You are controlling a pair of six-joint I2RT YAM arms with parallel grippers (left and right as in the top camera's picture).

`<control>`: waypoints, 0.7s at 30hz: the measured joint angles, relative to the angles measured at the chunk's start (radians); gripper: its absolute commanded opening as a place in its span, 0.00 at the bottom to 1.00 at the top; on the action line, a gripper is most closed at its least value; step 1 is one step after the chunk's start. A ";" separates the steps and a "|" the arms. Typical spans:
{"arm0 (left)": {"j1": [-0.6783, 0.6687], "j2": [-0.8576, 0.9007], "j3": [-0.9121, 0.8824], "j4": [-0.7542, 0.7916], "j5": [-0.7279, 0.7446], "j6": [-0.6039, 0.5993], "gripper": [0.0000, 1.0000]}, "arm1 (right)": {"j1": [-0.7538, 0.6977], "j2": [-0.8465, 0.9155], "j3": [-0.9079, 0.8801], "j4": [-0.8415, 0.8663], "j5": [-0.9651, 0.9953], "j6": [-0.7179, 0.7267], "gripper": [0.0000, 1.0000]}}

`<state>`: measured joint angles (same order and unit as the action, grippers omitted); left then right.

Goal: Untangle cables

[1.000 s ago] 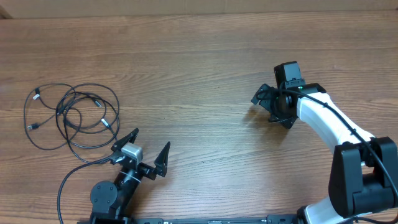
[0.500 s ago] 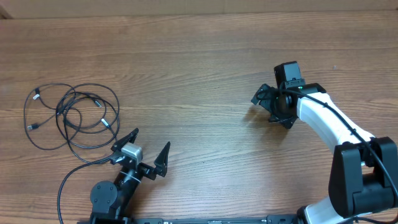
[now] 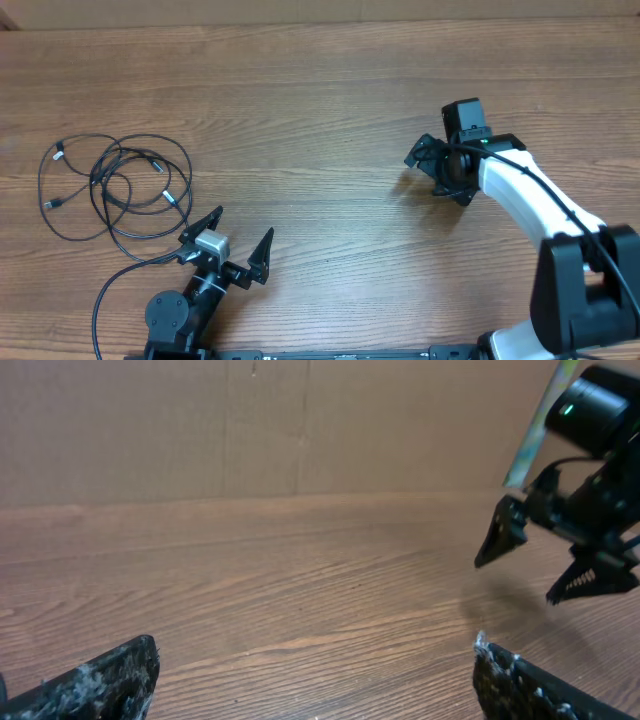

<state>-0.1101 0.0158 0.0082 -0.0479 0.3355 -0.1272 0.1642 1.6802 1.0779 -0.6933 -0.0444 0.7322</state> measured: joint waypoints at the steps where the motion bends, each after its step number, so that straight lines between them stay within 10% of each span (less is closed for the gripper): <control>1: 0.000 0.000 0.000 0.000 0.000 0.000 0.99 | 0.000 -0.031 0.000 0.001 0.000 0.000 1.00; 21: 0.000 -0.001 0.000 0.000 0.000 0.000 1.00 | 0.000 -0.987 0.000 -0.001 0.000 0.000 1.00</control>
<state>-0.1101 0.0151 0.0082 -0.0475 0.3359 -0.1272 0.1642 0.6930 1.0782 -0.6941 -0.0444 0.7326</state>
